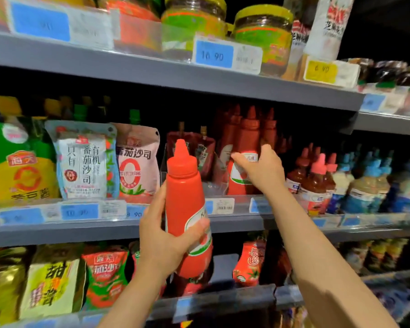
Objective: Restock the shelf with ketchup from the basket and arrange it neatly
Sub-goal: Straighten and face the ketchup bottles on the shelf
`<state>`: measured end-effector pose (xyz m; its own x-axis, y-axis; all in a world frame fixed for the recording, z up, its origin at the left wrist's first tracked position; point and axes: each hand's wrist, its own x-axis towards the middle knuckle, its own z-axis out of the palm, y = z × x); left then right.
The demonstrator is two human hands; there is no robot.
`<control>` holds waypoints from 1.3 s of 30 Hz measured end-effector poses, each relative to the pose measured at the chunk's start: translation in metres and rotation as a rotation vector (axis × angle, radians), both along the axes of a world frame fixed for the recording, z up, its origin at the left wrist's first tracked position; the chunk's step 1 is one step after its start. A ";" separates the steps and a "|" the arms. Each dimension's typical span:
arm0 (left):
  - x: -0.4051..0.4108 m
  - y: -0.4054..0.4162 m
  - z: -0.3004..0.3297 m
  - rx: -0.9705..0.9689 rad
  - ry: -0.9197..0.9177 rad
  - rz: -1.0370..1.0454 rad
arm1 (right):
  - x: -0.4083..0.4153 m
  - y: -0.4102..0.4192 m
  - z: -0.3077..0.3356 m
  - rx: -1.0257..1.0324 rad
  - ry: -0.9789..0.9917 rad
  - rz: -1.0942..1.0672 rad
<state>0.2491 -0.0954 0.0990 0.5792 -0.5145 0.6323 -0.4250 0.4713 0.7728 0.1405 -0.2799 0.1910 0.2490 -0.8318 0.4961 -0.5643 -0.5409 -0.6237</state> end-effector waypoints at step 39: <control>0.005 -0.004 -0.008 0.041 0.038 -0.019 | 0.040 -0.003 -0.004 0.012 0.341 -0.202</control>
<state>0.2541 -0.0996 0.0910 0.5923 -0.5504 0.5885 -0.3867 0.4465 0.8069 0.1808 -0.2832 0.1873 0.2284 -0.8862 0.4032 -0.8343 -0.3916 -0.3881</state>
